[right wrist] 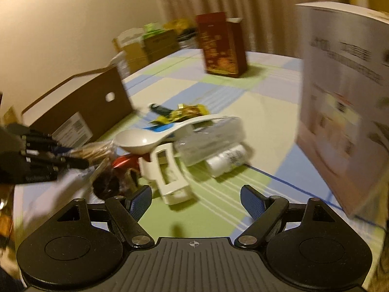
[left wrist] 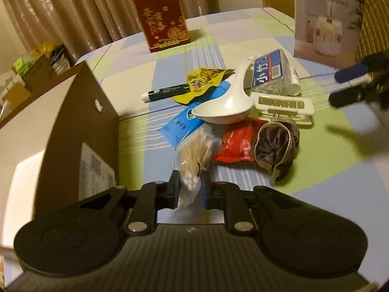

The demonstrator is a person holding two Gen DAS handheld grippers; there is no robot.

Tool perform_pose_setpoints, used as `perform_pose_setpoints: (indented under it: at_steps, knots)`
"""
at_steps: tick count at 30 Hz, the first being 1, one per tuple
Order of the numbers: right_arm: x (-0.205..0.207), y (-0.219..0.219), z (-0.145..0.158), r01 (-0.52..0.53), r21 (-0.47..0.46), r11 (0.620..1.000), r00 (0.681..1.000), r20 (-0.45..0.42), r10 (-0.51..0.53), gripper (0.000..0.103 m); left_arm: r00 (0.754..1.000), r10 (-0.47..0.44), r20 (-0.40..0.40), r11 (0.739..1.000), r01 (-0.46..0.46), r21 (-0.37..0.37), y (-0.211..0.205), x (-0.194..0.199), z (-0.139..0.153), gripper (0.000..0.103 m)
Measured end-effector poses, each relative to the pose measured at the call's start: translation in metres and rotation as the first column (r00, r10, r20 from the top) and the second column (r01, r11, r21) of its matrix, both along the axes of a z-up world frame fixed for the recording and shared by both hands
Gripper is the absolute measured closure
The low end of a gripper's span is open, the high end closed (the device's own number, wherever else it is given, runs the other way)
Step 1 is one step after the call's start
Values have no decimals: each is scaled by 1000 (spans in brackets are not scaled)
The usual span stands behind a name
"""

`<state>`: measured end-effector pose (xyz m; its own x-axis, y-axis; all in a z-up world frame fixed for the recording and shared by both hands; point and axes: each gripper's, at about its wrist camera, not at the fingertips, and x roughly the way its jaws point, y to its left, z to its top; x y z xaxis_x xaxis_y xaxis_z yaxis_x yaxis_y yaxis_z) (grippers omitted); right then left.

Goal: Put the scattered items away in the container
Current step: 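Grasp the cotton swab bag with the left tool while the right tool grasps the white hair clip, then carry the swab bag and hair clip over the box and release both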

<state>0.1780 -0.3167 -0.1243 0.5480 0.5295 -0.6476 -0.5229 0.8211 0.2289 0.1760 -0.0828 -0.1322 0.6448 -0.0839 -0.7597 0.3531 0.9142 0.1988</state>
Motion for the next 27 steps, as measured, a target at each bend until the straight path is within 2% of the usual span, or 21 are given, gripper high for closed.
perform_pose_setpoints:
  at_steps: [2, 6, 10, 12, 17, 18, 23, 27]
  knots:
    - [5, 6, -4, -57, 1, 998, 998, -13, 57, 36, 1000, 17, -10, 999, -17, -36, 5, -5, 6, 90]
    - [15, 15, -12, -136, -11, 991, 991, -2, 136, 36, 999, 45, -15, 998, -45, -42, 11, -14, 12, 90]
    - [23, 25, -18, -206, -34, 978, 979, 2, 206, 39, 996, 79, -37, 994, -82, -79, 19, -18, 16, 90]
    - [29, 30, -23, -246, -34, 969, 969, -5, 246, 58, 995, 91, -40, 992, -94, -85, 21, -21, 18, 90]
    - [33, 37, -31, -272, -56, 961, 962, 9, 273, 59, 993, 110, -47, 990, -114, -87, 23, -26, 19, 90]
    - [32, 38, -31, -273, -62, 960, 962, 17, 274, 69, 992, 113, -48, 989, -117, -87, 23, -28, 19, 90]
    - [23, 39, -29, -290, -93, 953, 956, 27, 293, 69, 991, 124, -53, 988, -128, -85, 24, -33, 20, 90]
    - [9, 32, -21, -265, -56, 963, 963, 30, 266, 69, 990, 133, -52, 987, -137, -85, 24, -35, 22, 90]
